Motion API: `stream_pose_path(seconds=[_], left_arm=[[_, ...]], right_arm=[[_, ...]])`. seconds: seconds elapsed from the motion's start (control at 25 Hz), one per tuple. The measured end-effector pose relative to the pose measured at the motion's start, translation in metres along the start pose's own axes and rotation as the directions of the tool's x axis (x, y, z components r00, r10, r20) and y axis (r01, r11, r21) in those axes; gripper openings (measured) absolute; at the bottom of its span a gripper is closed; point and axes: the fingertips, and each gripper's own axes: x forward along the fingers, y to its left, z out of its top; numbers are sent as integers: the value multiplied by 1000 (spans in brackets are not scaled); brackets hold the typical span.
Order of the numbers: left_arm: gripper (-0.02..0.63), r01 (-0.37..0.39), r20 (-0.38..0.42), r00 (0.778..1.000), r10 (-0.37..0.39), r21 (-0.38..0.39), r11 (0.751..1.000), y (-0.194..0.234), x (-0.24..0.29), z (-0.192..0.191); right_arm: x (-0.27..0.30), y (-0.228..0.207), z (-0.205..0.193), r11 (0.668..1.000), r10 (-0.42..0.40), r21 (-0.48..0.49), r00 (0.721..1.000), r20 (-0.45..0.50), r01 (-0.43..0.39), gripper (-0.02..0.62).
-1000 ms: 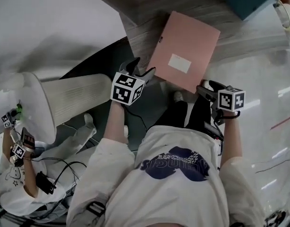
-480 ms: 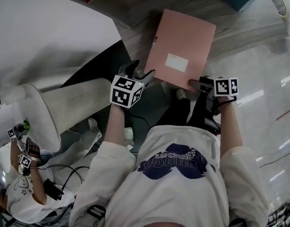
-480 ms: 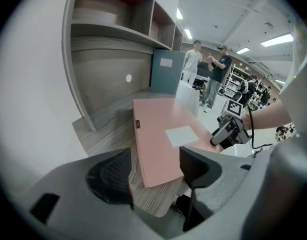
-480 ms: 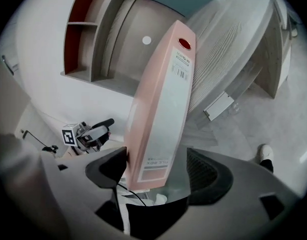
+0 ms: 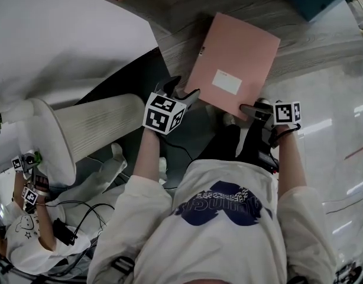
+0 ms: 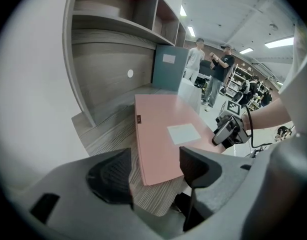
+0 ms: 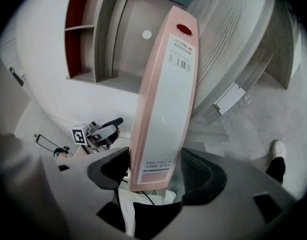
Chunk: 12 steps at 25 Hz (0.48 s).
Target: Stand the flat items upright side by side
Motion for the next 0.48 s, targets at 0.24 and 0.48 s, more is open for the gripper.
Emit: stream_pose_path(seconds=[0.24, 0.48], left_arm=[[310, 14, -28, 1000, -14, 5, 1000, 7, 9, 3], [310, 78, -89, 993, -80, -25, 997, 24, 39, 22]], right_arm=[[0, 1, -1, 1000, -10, 6, 1000, 5, 10, 314], [2, 3, 3, 999, -10, -32, 1000, -23, 10, 314]])
